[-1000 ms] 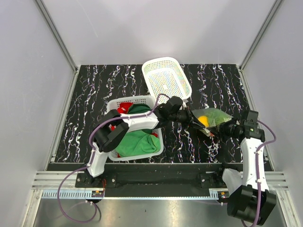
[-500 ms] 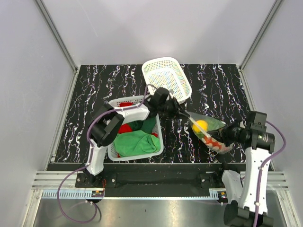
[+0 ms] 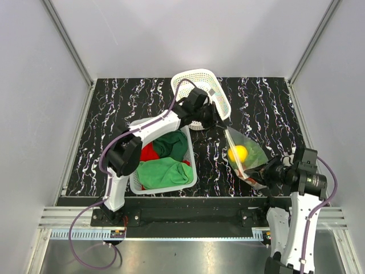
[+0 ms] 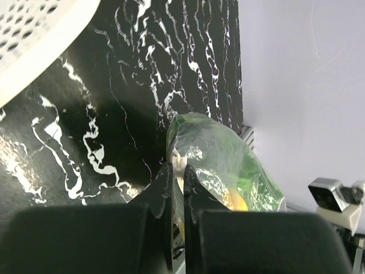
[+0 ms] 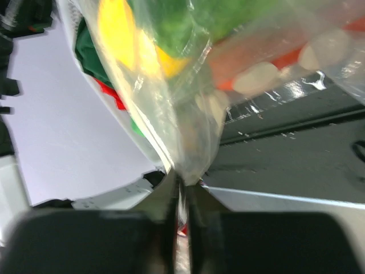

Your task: Open the zip-top bag and remove the fake food

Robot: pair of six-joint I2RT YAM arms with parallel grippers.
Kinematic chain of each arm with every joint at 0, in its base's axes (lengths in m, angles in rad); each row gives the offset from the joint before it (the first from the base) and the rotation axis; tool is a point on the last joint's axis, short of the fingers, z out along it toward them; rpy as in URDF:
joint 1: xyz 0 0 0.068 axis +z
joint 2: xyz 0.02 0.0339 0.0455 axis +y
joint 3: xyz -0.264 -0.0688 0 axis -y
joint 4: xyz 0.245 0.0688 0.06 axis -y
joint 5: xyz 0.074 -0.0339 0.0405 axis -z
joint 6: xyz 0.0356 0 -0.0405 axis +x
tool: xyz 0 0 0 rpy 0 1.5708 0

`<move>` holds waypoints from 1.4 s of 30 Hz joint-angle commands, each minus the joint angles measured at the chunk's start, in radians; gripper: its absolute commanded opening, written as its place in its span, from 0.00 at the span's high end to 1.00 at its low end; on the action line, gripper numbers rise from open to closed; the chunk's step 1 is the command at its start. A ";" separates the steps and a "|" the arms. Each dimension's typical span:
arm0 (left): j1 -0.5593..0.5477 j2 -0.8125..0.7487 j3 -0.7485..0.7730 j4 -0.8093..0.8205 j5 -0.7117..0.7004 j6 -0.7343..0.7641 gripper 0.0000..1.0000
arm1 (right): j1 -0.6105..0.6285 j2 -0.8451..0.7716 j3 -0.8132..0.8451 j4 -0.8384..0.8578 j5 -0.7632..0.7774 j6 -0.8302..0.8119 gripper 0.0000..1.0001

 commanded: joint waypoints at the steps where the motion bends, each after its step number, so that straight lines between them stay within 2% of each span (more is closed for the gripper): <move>1: -0.001 -0.079 0.057 -0.026 -0.117 0.100 1.00 | 0.001 0.108 0.108 -0.129 0.006 -0.175 0.73; 8: -0.045 -0.194 0.027 -0.058 -0.110 0.085 1.00 | 0.001 0.330 0.445 -0.156 0.181 -0.352 0.41; 11: -0.054 -0.221 0.040 -0.075 -0.111 0.068 1.00 | 0.006 0.407 0.508 -0.139 0.165 -0.392 0.34; 14: -0.067 -0.241 0.052 -0.096 -0.116 0.057 1.00 | 0.027 0.416 0.525 -0.084 0.152 -0.374 0.21; 17: -0.080 -0.257 0.050 -0.104 -0.120 0.042 1.00 | 0.072 0.435 0.499 -0.060 0.157 -0.354 0.18; 20: -0.099 -0.272 0.049 -0.124 -0.131 0.033 1.00 | 0.220 0.448 0.495 0.007 0.244 -0.265 0.13; 21: -0.103 -0.277 0.049 -0.136 -0.139 0.027 1.00 | 0.315 0.450 0.496 0.025 0.265 -0.236 0.12; 25: -0.114 -0.278 0.075 -0.159 -0.156 0.002 1.00 | 0.450 0.464 0.482 0.065 0.359 -0.167 0.04; 31: -0.131 -0.275 0.115 -0.202 -0.171 -0.024 1.00 | 0.631 0.501 0.450 0.073 0.515 -0.170 0.08; 35: -0.142 -0.270 0.135 -0.207 -0.176 -0.047 1.00 | 0.776 0.540 0.456 0.062 0.696 -0.116 0.07; 40: -0.159 -0.266 0.141 -0.208 -0.180 -0.061 1.00 | 0.810 0.568 0.453 0.041 0.856 -0.076 0.11; 42: -0.163 -0.263 0.149 -0.211 -0.179 -0.059 1.00 | 0.813 0.577 0.455 0.041 0.887 -0.084 0.19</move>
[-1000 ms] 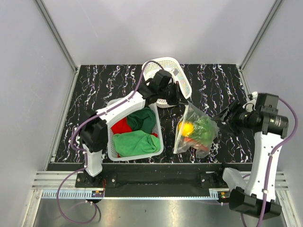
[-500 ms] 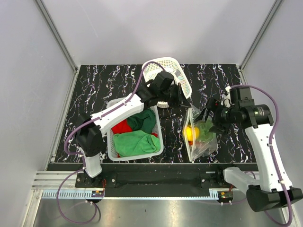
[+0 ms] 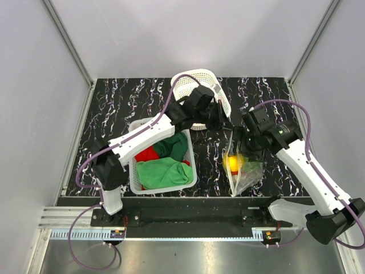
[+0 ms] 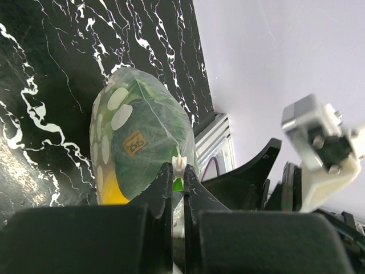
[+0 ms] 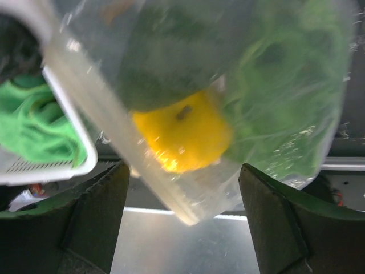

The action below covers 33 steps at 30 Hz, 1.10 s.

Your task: Open the zip-top bag and remove the fake food

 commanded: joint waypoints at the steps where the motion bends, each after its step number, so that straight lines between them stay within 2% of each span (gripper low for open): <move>1: -0.014 -0.043 0.064 0.019 -0.015 -0.013 1.00 | 0.011 0.006 0.009 -0.003 0.172 0.023 0.23; 2: -0.016 -0.041 0.067 0.013 -0.015 -0.011 1.00 | 0.011 0.005 0.012 -0.005 0.169 0.020 0.28; 5: -0.016 -0.041 0.072 -0.002 -0.022 -0.005 1.00 | 0.011 -0.012 0.003 0.009 0.153 0.009 0.32; 6: -0.016 -0.041 0.074 -0.004 -0.022 -0.002 1.00 | 0.011 -0.014 -0.005 0.016 0.153 0.006 0.48; 10: -0.016 -0.044 0.081 -0.002 -0.021 0.001 1.00 | 0.013 -0.015 -0.034 0.049 0.110 -0.011 0.78; 13: -0.014 -0.047 0.086 -0.013 -0.022 0.041 1.00 | 0.011 -0.023 0.007 0.056 0.070 -0.005 1.00; 14: -0.014 -0.049 0.083 -0.022 -0.009 0.057 0.91 | 0.011 -0.018 0.024 0.052 0.058 -0.003 1.00; 15: -0.014 -0.059 0.078 -0.030 -0.003 0.102 0.79 | 0.010 -0.009 0.041 0.046 0.044 0.003 1.00; 16: -0.014 -0.069 0.069 -0.039 -0.001 0.126 0.65 | 0.011 -0.005 0.073 0.046 0.010 0.008 1.00; 17: -0.014 -0.082 0.040 -0.054 -0.021 0.151 0.47 | 0.011 0.006 0.087 0.044 0.001 0.014 1.00; 21: -0.013 -0.182 -0.014 -0.117 -0.099 0.338 0.33 | 0.010 0.014 0.102 0.066 -0.047 0.032 1.00; 22: -0.013 -0.199 -0.026 -0.145 -0.120 0.364 0.25 | 0.011 0.011 0.098 0.069 -0.058 0.035 1.00; 24: -0.013 -0.249 -0.072 -0.179 -0.153 0.413 0.23 | 0.011 0.003 0.096 0.078 -0.067 0.038 1.00; 28: -0.013 -0.326 -0.202 -0.199 -0.185 0.409 0.22 | 0.011 -0.001 0.106 0.078 -0.091 0.037 1.00; 30: -0.013 -0.326 -0.238 -0.206 -0.179 0.406 0.22 | 0.011 -0.003 0.107 0.078 -0.094 0.040 1.00; 33: -0.011 -0.273 -0.249 -0.211 -0.092 0.438 0.22 | 0.011 -0.017 0.109 0.081 -0.098 0.045 1.00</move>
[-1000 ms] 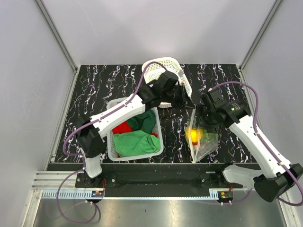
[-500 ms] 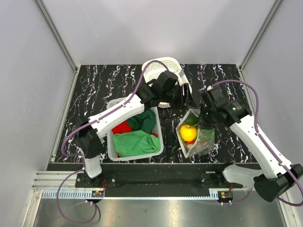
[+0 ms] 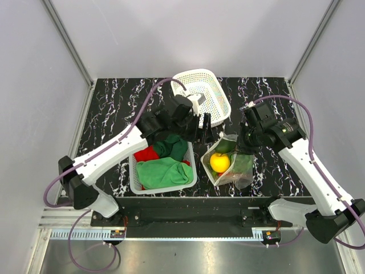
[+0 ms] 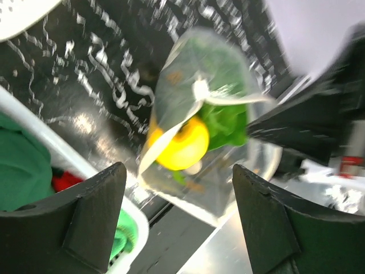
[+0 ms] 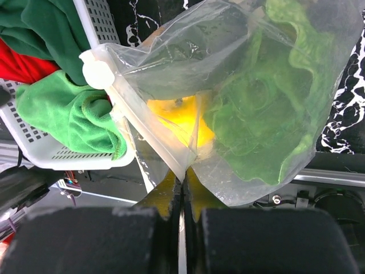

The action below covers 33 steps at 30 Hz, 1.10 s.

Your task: Open the zip-top bag and remove the fake food

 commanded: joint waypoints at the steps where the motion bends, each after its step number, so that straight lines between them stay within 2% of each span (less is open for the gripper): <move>1: 0.001 0.074 -0.035 -0.019 0.075 0.068 0.23 | 0.006 -0.031 0.040 0.040 -0.031 0.019 1.00; 3: 0.001 0.122 -0.030 -0.046 0.083 0.073 0.26 | 0.006 -0.039 0.034 0.040 -0.036 0.021 1.00; 9: 0.000 0.157 -0.085 -0.031 0.120 0.064 0.26 | 0.005 -0.052 0.027 0.038 -0.045 0.021 1.00; 11: 0.001 0.174 -0.085 -0.033 0.135 0.065 0.29 | 0.005 -0.054 0.026 0.038 -0.048 0.016 1.00; 14: 0.001 0.209 -0.079 -0.023 0.181 0.061 0.46 | 0.005 -0.054 0.026 0.043 -0.048 0.012 1.00; 15: 0.003 0.222 -0.065 -0.020 0.192 0.062 0.67 | 0.005 -0.052 0.025 0.044 -0.048 0.009 1.00; 16: 0.004 0.225 -0.055 -0.019 0.207 0.064 0.80 | 0.003 -0.051 0.026 0.046 -0.048 0.004 1.00; 17: 0.007 0.216 -0.047 -0.020 0.204 0.059 0.92 | 0.003 -0.046 0.028 0.050 -0.047 -0.007 1.00; 18: 0.013 0.202 -0.035 -0.020 0.197 0.052 0.98 | 0.003 -0.040 0.034 0.051 -0.039 -0.013 1.00; 20: 0.018 0.164 -0.016 -0.020 0.175 0.050 1.00 | 0.002 -0.022 0.042 0.047 -0.033 -0.033 1.00; 22: 0.026 0.137 0.008 -0.031 0.178 0.042 1.00 | 0.002 -0.005 0.060 0.041 -0.040 -0.043 0.93; 24: 0.032 0.099 0.013 -0.031 0.195 0.009 1.00 | 0.002 0.024 0.075 0.025 -0.048 -0.063 0.81; 26: 0.032 0.064 0.008 -0.029 0.203 -0.040 1.00 | 0.002 0.058 0.114 -0.014 -0.043 -0.085 0.77; 28: 0.032 0.042 -0.011 -0.020 0.213 -0.088 1.00 | 0.002 0.082 0.143 -0.048 -0.008 -0.096 0.63; 33: 0.032 -0.007 -0.048 0.020 0.227 -0.156 1.00 | 0.002 0.086 0.235 -0.123 0.039 -0.126 0.46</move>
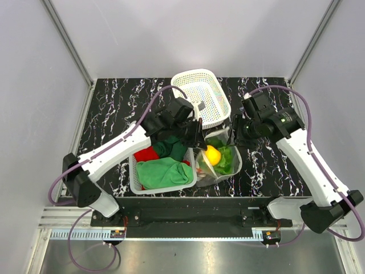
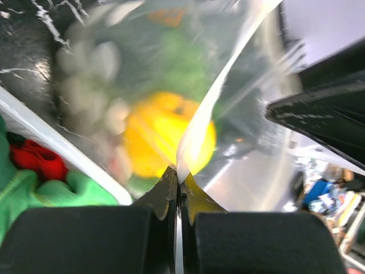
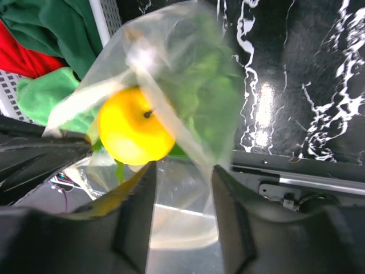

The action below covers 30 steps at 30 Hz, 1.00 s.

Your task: Open the zip-top bag and remove the fake food

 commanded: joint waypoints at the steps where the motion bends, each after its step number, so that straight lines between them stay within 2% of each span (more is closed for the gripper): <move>1: 0.002 -0.062 -0.003 0.074 0.053 -0.078 1.00 | 0.003 -0.018 0.097 -0.072 0.034 -0.048 0.45; 6: 0.001 -0.030 -0.030 0.099 0.073 -0.086 1.00 | 0.005 -0.059 0.086 -0.023 -0.087 -0.031 0.44; 10: 0.001 -0.025 -0.046 0.116 0.079 -0.089 1.00 | 0.005 -0.107 -0.098 0.159 -0.238 0.022 0.42; 17: 0.001 -0.028 -0.038 0.117 0.082 -0.101 1.00 | 0.005 -0.101 -0.293 0.345 -0.281 0.104 0.30; 19: 0.001 -0.031 -0.041 0.120 0.089 -0.104 1.00 | 0.003 -0.113 -0.336 0.423 -0.298 0.134 0.23; 22: 0.001 -0.038 -0.052 0.129 0.090 -0.110 1.00 | 0.005 -0.107 -0.370 0.451 -0.272 0.122 0.16; 27: 0.001 -0.044 -0.059 0.146 0.095 -0.118 1.00 | 0.005 -0.084 -0.448 0.494 -0.267 0.119 0.15; 30: 0.001 -0.035 -0.061 0.163 0.112 -0.127 1.00 | 0.005 -0.096 -0.506 0.575 -0.301 0.154 0.13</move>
